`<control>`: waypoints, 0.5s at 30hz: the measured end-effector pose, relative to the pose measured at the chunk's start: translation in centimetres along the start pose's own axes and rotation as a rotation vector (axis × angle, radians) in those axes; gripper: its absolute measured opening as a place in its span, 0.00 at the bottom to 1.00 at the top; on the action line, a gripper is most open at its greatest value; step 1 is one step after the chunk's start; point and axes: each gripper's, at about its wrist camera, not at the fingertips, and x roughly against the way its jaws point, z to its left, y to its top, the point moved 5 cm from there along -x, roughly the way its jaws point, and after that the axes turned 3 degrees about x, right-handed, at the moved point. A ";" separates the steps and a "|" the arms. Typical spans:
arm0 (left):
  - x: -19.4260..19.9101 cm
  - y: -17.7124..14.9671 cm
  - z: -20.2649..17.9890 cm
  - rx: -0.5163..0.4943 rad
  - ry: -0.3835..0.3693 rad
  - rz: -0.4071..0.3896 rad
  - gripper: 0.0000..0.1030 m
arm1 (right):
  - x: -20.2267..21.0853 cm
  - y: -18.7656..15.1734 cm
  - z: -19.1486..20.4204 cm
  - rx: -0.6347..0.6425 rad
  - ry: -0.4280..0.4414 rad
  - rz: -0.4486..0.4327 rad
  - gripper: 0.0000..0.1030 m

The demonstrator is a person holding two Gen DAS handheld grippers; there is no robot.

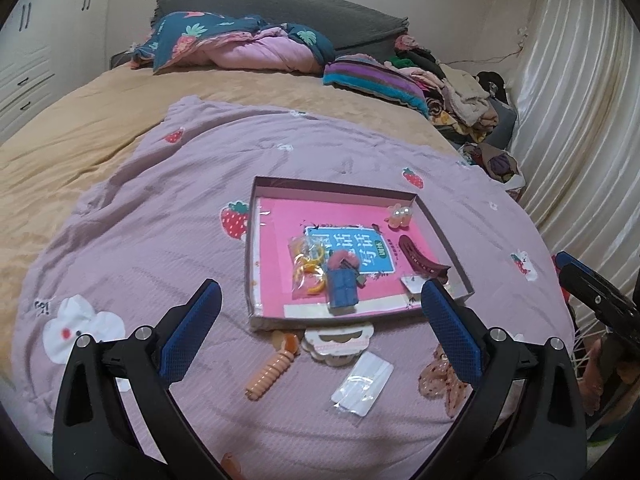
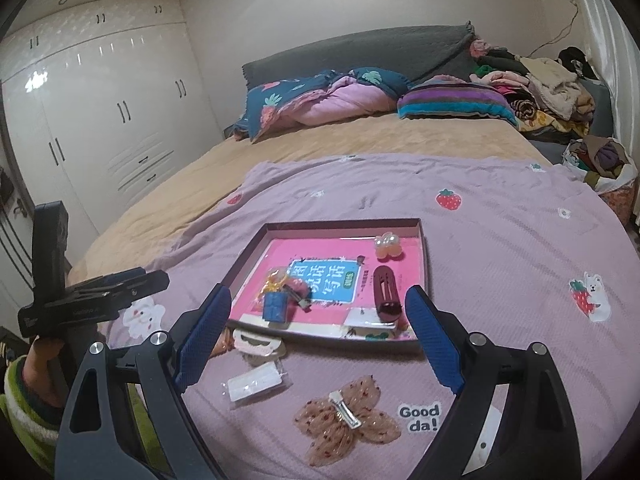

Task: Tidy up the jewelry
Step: 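Withdraw both open tools from the box toward the remaining accessories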

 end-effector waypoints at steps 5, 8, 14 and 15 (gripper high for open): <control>0.3 -0.7 0.2 -0.009 0.008 0.007 0.91 | 0.0 -1.0 0.5 0.010 0.004 0.016 0.85; 0.5 -1.1 0.1 -0.017 0.011 0.011 0.91 | -0.2 -1.7 0.7 0.013 0.004 0.030 0.85; 0.5 -2.2 0.3 -0.026 0.021 0.023 0.91 | -0.2 -3.2 1.2 0.018 0.008 0.061 0.85; 0.5 -2.3 0.3 -0.026 0.023 0.024 0.91 | -0.3 -3.5 1.4 0.019 0.010 0.068 0.85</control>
